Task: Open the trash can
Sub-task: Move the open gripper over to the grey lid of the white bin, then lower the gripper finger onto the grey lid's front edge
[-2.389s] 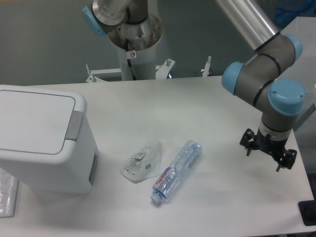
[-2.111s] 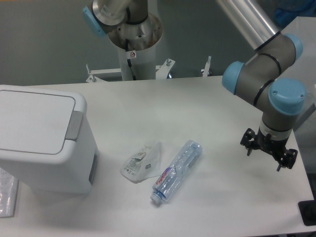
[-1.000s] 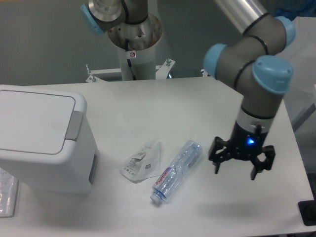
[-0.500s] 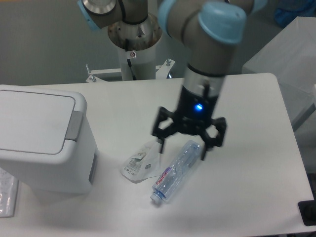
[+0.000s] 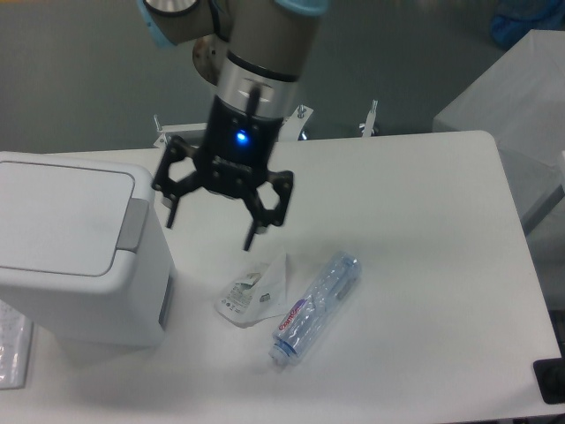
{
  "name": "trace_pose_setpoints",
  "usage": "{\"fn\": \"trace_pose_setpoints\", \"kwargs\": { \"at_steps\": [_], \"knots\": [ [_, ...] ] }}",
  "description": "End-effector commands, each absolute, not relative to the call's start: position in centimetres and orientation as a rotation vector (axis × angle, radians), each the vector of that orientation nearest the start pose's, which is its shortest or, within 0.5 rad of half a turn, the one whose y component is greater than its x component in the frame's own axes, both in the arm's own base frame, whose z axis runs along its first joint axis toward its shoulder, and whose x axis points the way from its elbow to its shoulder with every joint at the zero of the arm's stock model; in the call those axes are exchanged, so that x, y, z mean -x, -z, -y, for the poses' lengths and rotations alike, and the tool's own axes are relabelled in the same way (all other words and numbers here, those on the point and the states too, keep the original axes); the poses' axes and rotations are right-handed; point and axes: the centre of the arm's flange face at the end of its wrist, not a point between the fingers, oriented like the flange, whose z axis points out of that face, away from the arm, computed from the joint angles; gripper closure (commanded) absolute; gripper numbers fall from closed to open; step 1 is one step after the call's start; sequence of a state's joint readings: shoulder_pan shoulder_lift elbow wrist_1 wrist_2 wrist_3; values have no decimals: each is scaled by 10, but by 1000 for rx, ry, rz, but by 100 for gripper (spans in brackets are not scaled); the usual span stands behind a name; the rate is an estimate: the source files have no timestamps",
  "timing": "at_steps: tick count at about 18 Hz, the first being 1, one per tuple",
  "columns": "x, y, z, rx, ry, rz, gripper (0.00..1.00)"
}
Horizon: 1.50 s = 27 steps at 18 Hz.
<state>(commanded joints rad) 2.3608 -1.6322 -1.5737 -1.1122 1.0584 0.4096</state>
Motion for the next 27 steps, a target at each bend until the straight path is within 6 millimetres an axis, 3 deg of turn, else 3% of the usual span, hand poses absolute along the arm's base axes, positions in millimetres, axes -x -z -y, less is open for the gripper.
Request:
{"fn": "trace_pose_setpoints", "kwargs": {
  "at_steps": [9,27],
  "knots": [
    [234,-478,-523,2539,237,308,0],
    [237,-470,-527,2547,236,312,0]
  ]
}}
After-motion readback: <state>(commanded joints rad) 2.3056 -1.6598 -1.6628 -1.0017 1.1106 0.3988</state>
